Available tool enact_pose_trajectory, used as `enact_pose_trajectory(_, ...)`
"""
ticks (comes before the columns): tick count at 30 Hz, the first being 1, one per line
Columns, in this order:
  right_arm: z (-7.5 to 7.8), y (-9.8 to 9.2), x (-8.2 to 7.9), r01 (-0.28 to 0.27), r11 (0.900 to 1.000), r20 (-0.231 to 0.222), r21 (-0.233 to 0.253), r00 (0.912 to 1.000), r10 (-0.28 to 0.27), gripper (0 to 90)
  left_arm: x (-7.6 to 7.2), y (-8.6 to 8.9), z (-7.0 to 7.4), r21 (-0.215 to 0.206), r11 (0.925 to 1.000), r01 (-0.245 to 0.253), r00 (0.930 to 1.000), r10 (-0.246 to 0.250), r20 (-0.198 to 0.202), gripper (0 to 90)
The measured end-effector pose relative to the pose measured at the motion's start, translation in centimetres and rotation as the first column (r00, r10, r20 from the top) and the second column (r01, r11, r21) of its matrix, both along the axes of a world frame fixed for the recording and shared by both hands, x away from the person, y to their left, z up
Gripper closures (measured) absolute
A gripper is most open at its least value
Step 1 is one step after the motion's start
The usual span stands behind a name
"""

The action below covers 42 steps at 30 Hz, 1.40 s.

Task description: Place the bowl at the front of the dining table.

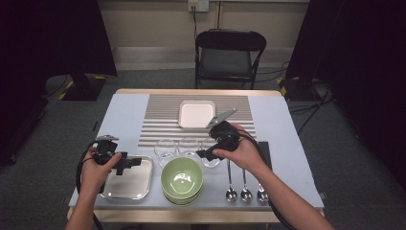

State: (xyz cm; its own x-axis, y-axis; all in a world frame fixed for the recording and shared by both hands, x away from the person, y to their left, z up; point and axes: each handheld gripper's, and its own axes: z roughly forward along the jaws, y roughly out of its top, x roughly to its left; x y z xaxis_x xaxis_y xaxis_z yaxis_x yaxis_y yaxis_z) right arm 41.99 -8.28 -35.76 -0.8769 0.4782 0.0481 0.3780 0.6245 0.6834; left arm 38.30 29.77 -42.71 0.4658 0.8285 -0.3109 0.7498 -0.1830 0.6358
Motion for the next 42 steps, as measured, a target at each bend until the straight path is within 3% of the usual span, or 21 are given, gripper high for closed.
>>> enact_pose_trajectory(27,-0.9,2.6,-1.4,-0.079,0.997,-0.015,0.006,0.9968,0.079,17.3,0.0,0.0,0.1,-0.003,1.0000,0.000,1.0000,0.000,0.002,21.9)
enact_pose_trajectory(42,-1.8,3.3,-2.1,-0.123,0.992,-0.039,0.024,0.9916,0.124,37.0,0.0,0.0,0.1,0.003,1.0000,0.002,1.0000,-0.002,-0.001,21.9)
